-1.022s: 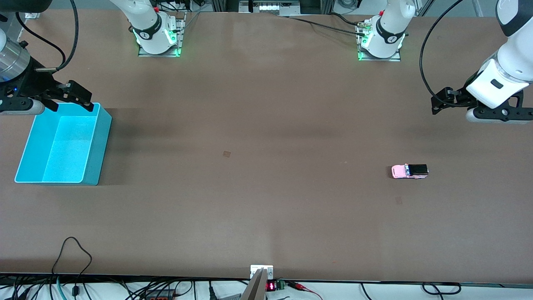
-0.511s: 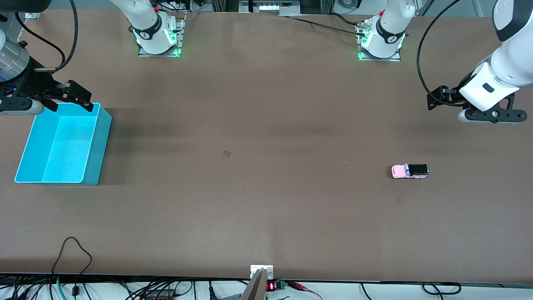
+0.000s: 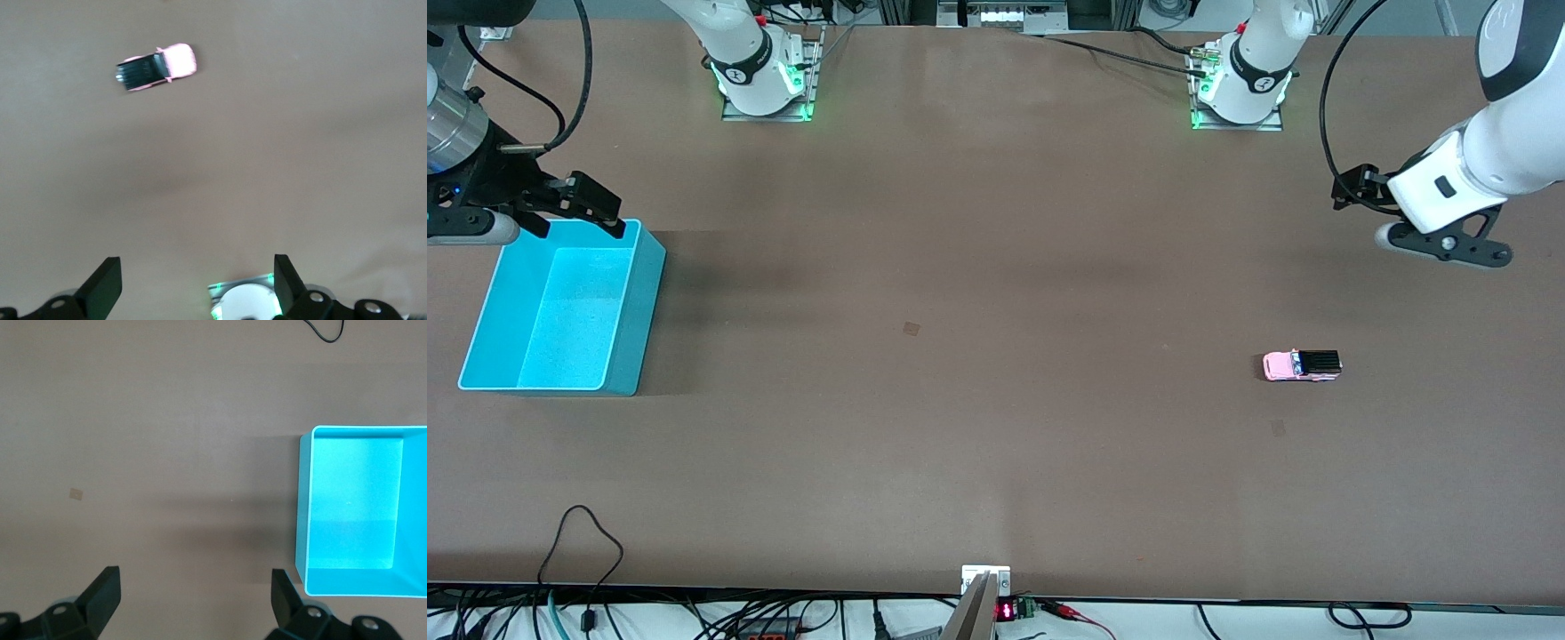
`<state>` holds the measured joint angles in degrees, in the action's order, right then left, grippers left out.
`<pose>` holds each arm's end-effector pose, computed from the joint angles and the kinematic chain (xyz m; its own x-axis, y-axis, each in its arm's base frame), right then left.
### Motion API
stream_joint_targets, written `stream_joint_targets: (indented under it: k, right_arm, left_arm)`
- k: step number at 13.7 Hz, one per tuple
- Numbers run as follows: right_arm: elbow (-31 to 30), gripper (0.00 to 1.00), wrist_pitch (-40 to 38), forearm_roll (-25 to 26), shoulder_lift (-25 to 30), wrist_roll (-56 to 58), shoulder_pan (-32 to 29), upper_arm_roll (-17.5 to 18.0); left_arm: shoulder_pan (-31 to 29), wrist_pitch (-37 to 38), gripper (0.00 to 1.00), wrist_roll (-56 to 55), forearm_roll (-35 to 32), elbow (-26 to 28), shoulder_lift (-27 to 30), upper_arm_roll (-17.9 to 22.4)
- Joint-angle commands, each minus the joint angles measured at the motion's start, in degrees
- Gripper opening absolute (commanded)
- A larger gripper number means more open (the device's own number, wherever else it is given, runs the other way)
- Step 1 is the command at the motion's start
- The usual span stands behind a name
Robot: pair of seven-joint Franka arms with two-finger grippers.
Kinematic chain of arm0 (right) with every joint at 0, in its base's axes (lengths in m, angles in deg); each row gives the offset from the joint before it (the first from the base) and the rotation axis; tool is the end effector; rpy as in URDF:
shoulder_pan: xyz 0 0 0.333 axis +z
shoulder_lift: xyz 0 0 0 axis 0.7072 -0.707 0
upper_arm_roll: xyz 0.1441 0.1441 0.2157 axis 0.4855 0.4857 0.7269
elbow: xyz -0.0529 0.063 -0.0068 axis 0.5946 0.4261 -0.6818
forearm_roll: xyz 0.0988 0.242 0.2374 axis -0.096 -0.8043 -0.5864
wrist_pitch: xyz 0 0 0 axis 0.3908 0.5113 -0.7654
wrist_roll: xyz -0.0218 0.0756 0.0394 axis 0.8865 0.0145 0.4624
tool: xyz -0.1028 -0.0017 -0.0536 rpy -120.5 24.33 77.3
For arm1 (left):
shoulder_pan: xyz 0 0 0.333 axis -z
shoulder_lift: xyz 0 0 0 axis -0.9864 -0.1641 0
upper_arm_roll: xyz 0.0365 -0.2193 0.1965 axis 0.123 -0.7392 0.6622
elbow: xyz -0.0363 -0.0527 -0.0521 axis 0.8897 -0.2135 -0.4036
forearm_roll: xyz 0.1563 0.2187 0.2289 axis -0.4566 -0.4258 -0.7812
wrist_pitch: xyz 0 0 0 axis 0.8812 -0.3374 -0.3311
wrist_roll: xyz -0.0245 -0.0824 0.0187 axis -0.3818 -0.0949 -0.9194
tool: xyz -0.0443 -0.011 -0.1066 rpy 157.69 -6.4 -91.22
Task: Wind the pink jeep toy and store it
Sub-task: 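Move the left gripper out toward the pink toy jeep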
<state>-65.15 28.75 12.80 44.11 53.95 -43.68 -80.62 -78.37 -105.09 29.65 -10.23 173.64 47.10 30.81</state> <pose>0.5193 0.0365 0.5728 0.9991 -0.0052 0.0419 -0.0046 -0.9999 -0.0155 0.4938 -0.0298 0.5131 0.9153 -0.2924 -0.2770 -0.2954 -0.9548 0.0318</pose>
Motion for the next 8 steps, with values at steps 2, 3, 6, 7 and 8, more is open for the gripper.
stream_joint_targets:
  k: [2,3,6,7,8]
  right_arm:
    - [1.0,1.00,-1.1,-0.1,0.0,0.3,-0.5,0.2]
    - [1.1,1.00,-1.0,-0.1,-0.1,0.3,-0.5,0.2]
    - [1.1,1.00,-0.9,-0.1,-0.1,0.3,-0.5,0.2]
    - [1.0,1.00,-1.0,-0.1,-0.1,0.3,-0.5,0.2]
    - [1.0,1.00,-1.0,-0.1,-0.1,0.3,-0.5,0.2]
  left_arm:
    - [-0.6,0.6,1.00,14.1,-0.2,0.1,-1.2,0.1]
    - [-0.7,-1.1,1.00,19.5,-0.5,1.7,-1.2,0.1]
    - [-3.0,-7.8,1.00,33.1,-0.7,6.9,-1.0,0.2]
    - [-3.3,-10.3,1.00,37.1,-0.7,8.7,-1.1,0.3]
    - [-4.4,-14.1,1.00,40.7,-0.8,11.0,-1.1,0.3]
